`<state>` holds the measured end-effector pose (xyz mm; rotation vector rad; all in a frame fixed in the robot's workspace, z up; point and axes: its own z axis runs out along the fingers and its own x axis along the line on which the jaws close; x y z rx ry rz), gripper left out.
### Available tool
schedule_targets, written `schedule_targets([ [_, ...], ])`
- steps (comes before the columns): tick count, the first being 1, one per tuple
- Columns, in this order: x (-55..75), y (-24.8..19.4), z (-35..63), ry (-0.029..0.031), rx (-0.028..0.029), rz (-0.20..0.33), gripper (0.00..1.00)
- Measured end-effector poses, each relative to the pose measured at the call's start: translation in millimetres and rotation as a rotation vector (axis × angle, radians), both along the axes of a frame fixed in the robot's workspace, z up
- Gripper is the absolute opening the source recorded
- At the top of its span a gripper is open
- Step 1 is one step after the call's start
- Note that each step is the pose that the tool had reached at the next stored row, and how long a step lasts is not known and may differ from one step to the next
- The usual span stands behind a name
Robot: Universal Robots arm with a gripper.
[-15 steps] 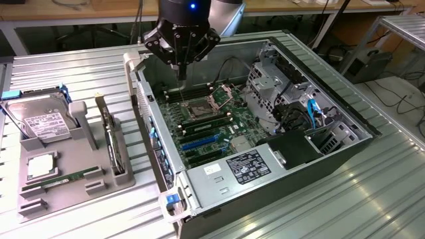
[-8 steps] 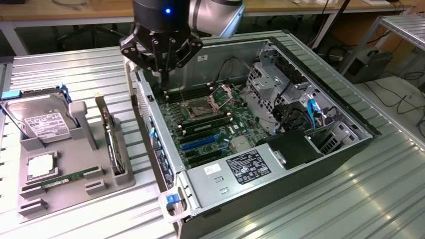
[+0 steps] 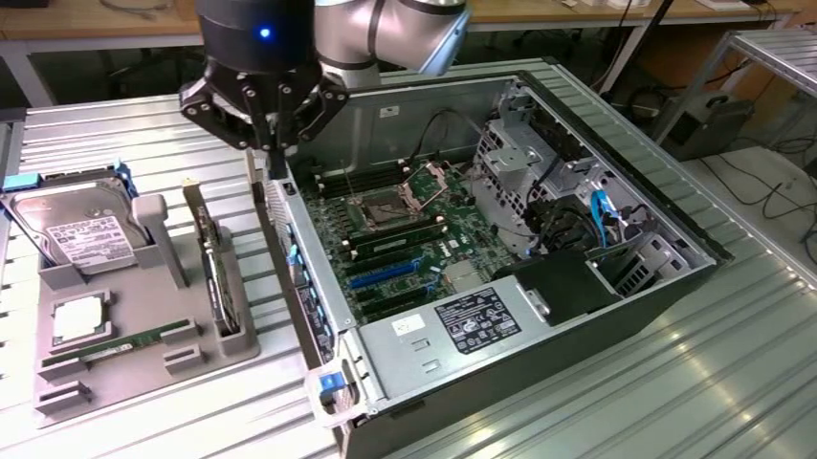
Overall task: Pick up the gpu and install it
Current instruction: 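Reach for the gpu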
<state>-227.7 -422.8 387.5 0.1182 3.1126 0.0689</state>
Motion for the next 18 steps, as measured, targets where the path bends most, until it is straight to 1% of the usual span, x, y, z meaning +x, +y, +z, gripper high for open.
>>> schedule_targets([
  [10,-47.3,1.0,-17.8,-0.0003,-0.0002,0.000,0.11],
  [16,-74.5,1.5,-26.9,-0.0003,-0.0017,0.000,0.11],
  [18,-76.2,1.5,-28.0,-0.0004,-0.0017,0.000,0.11],
])
